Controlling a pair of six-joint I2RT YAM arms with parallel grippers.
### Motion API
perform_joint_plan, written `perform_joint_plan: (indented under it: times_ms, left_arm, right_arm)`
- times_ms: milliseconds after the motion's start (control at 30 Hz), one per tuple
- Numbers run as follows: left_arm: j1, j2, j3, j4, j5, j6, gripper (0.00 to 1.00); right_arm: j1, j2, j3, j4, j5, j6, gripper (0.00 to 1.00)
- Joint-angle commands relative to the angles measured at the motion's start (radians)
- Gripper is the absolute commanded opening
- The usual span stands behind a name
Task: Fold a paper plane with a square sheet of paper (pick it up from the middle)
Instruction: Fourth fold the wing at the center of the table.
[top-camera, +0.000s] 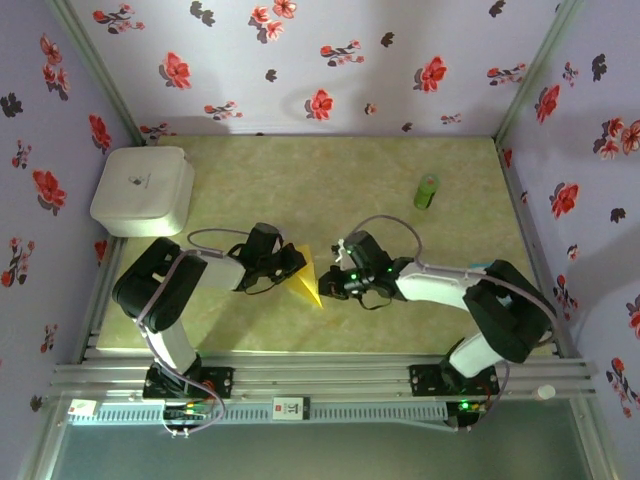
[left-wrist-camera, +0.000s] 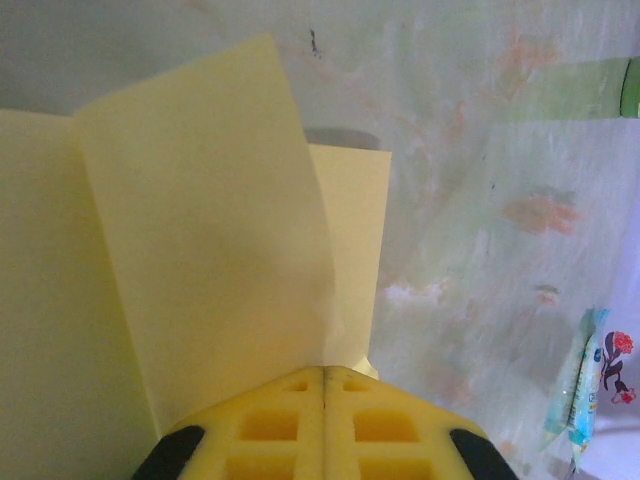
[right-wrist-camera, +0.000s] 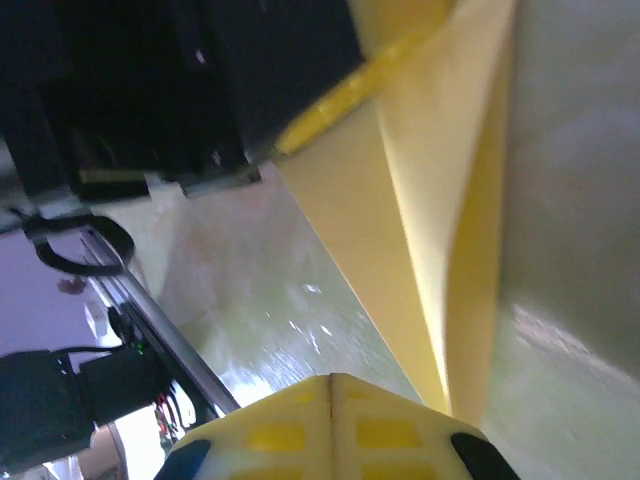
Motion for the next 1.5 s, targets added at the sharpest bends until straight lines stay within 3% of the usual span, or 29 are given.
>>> perform_joint_plan:
  times_ms: [0, 267, 1100, 1267, 1467]
  left_arm:
    - [0.012, 0.017, -0.03, -0.09, -0.057, 0.014, 0.0]
    - [0.011, 0.016, -0.031, -0.089, -0.058, 0.014, 0.0]
    - [0.015, 0.014, -0.04, -0.09, -0.062, 0.007, 0.0]
    - [0.015, 0.012, -0.04, -0.089, -0.062, 0.007, 0.0]
    - [0.015, 0.006, -0.045, -0.088, -0.062, 0.005, 0.0]
  right_arm:
    - [0.012, 0.076, 0.047, 0.041, -0.027, 0.034, 0.05]
    - [0.019, 0.177, 0.042, 0.095, -0.039, 0.068, 0.04]
    - [0.056, 0.09, -0.188, 0.086, -0.01, 0.059, 0.04]
    - [0.055, 0.046, -0.211, 0.069, -0.014, 0.049, 0.04]
    - [0.05, -0.111, -0.145, 0.027, -0.019, 0.049, 0.06]
